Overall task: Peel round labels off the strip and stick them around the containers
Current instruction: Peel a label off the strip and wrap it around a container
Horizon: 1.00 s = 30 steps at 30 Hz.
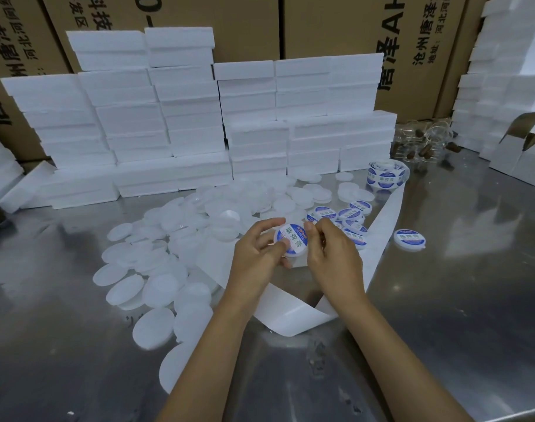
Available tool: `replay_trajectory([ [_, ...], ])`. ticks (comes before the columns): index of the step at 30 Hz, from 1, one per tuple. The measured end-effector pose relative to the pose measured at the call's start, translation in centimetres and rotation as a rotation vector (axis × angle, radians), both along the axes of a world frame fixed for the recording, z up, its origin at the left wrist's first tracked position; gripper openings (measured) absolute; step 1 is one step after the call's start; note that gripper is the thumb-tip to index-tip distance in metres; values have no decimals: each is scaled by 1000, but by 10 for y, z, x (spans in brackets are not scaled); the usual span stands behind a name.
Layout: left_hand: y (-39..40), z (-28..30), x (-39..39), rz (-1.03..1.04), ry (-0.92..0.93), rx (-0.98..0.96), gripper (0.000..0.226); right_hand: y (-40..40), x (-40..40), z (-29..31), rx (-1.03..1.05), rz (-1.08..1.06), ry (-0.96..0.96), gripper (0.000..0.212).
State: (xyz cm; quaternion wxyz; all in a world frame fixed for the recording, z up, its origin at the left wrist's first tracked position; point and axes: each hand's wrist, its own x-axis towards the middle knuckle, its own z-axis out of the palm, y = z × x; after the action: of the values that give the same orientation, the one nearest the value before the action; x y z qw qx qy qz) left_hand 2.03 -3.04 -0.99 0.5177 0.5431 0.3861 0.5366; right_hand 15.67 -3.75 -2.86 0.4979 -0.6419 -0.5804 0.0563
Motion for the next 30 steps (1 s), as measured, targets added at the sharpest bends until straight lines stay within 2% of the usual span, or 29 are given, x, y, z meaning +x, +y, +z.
replay_trajectory([
  [2,0,0,0,-18,-49,-20,41,0,-1,-1,-31,35,15,39],
  [5,0,1,-1,-71,-135,-61,48,-2,-4,-2,-74,56,-72,45],
  [10,-1,5,-4,-87,-144,-79,37,-5,-5,-1,-74,96,-82,46],
  [18,-6,7,0,4,-140,-53,27,-6,-1,1,-80,146,48,45],
  [21,-6,7,1,37,-150,-52,25,-7,-1,3,-75,161,87,51],
  [27,-5,8,-2,114,-188,-48,11,-6,-1,3,-68,38,-122,58],
  [30,-4,7,0,146,-169,-57,14,-5,-2,1,-63,57,-164,54],
])
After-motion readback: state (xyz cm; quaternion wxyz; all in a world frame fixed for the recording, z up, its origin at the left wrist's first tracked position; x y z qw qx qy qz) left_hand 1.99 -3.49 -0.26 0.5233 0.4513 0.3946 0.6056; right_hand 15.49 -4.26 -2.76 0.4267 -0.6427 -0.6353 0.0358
